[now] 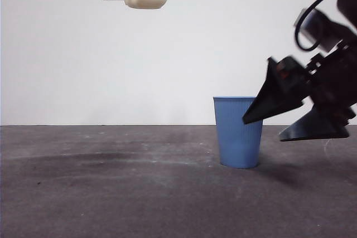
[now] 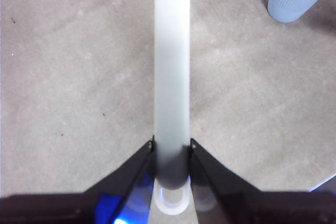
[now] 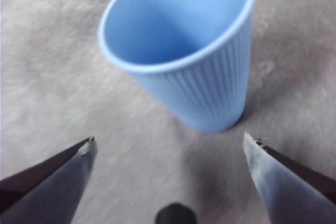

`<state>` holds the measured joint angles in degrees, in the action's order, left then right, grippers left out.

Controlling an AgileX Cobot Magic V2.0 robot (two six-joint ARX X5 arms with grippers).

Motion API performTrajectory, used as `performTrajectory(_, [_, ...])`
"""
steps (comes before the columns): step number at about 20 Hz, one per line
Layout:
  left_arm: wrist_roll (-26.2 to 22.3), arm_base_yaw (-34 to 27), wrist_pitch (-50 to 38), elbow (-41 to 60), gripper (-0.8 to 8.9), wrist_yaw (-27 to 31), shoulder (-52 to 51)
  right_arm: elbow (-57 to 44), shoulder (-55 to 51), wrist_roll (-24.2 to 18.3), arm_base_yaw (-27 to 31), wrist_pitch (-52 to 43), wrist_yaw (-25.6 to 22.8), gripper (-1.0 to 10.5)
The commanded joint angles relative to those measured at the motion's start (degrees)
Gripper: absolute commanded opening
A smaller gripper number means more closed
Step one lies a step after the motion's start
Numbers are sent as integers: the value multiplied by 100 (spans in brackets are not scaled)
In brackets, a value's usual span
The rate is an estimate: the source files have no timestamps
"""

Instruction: Pick up the cup brush,pick up the cup,insert the brush into the cup,clean the cup,put the cup brush back,put the cup back to the fixed position on the table

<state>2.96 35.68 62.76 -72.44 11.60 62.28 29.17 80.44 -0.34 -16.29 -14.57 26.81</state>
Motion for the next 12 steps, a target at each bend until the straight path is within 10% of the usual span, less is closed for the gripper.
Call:
performTrajectory(1, [-70,7,52,-4,-9,-7,-9,-48,269,-208,-101,-339,-201,479])
performTrajectory(12, [-50,7,35,-4,-9,-9,-9,-48,1652,-168,-369,-2612,-485,482])
